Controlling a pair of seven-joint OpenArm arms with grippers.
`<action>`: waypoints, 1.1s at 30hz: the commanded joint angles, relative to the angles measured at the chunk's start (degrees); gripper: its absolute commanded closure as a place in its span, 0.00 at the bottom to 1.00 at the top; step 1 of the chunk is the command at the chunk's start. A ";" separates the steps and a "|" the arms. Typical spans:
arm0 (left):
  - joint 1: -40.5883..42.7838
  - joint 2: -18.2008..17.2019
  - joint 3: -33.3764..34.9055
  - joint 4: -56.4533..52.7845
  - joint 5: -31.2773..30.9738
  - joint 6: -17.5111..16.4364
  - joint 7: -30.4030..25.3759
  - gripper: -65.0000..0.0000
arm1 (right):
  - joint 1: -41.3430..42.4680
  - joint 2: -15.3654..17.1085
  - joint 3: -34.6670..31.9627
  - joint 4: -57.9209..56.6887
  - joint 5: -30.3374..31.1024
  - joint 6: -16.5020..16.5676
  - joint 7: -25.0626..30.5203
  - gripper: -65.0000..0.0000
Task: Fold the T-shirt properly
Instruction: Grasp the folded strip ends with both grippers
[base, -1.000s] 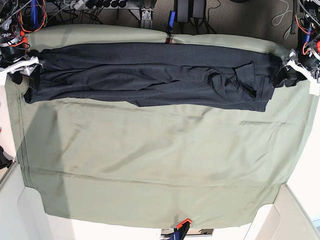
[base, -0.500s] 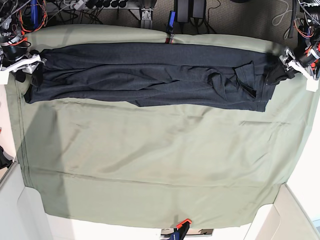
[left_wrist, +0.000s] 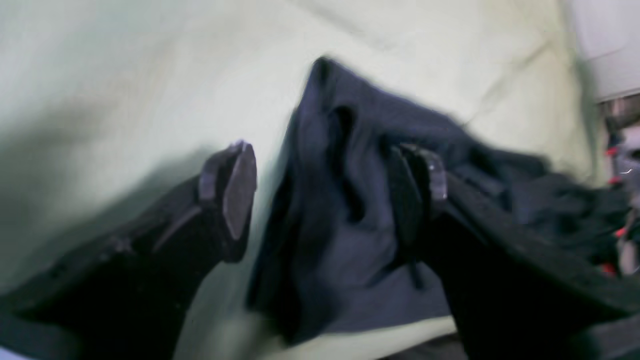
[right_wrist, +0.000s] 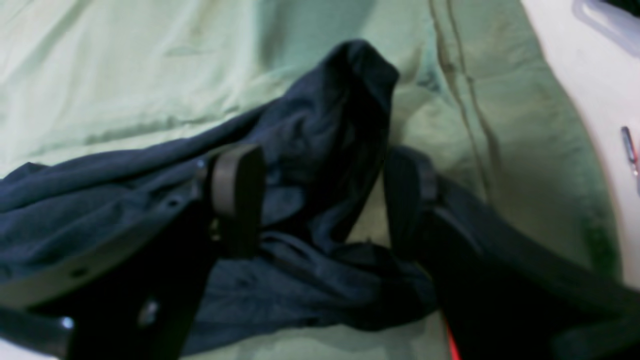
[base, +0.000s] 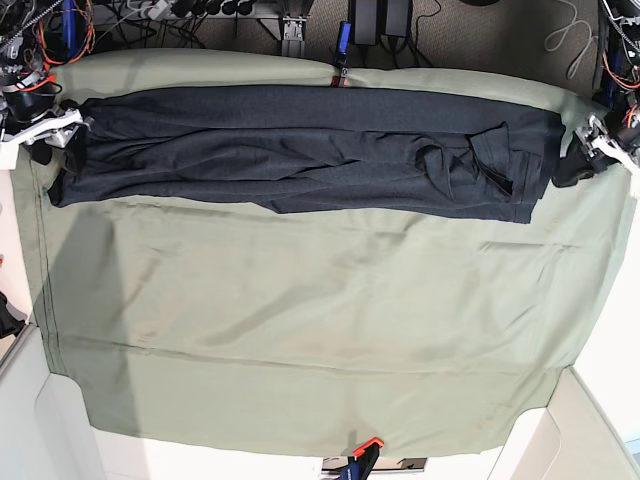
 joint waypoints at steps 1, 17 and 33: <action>-0.17 -1.44 -0.52 0.83 0.26 -0.54 -2.51 0.33 | 0.13 0.79 0.28 0.98 1.44 0.44 1.27 0.43; -0.83 0.81 13.94 0.83 -0.81 -0.54 -4.20 0.33 | 0.13 0.79 0.28 0.98 2.27 0.46 1.27 0.43; -1.11 6.40 13.94 0.85 -4.07 -0.54 0.90 0.33 | 0.13 0.79 0.28 0.98 2.29 0.46 1.29 0.43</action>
